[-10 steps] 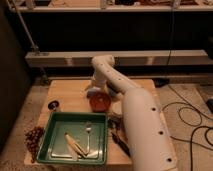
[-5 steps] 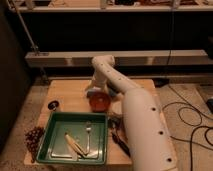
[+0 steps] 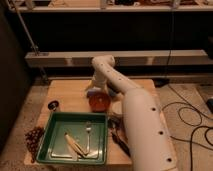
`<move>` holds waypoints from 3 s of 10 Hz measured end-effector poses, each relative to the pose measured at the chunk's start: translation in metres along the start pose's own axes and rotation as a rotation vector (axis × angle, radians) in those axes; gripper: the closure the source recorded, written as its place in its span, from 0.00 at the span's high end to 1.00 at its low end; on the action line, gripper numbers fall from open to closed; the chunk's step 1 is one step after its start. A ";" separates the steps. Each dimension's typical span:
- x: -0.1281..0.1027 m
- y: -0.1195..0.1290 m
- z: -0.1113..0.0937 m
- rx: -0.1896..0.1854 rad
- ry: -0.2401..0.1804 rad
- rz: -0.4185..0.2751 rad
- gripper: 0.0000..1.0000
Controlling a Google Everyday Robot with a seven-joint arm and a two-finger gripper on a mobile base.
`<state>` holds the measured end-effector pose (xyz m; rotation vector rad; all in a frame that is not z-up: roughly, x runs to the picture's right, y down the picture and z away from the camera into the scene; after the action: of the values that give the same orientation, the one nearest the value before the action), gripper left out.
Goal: Place sponge in tray
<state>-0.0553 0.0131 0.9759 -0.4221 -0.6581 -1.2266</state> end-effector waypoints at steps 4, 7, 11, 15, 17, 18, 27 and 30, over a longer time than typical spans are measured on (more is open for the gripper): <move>0.000 -0.001 0.001 -0.005 0.000 -0.002 0.80; 0.000 0.000 0.001 -0.007 0.001 -0.002 0.80; -0.001 -0.008 0.006 -0.038 0.020 -0.012 0.80; 0.000 -0.007 0.006 -0.040 0.021 -0.011 0.80; 0.000 -0.006 0.011 -0.040 0.020 -0.010 0.80; 0.000 -0.004 0.016 -0.039 0.020 -0.008 0.80; 0.000 -0.003 0.016 -0.039 0.020 -0.008 0.02; 0.000 -0.006 0.016 -0.036 0.020 -0.011 0.00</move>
<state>-0.0646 0.0214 0.9873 -0.4364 -0.6220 -1.2531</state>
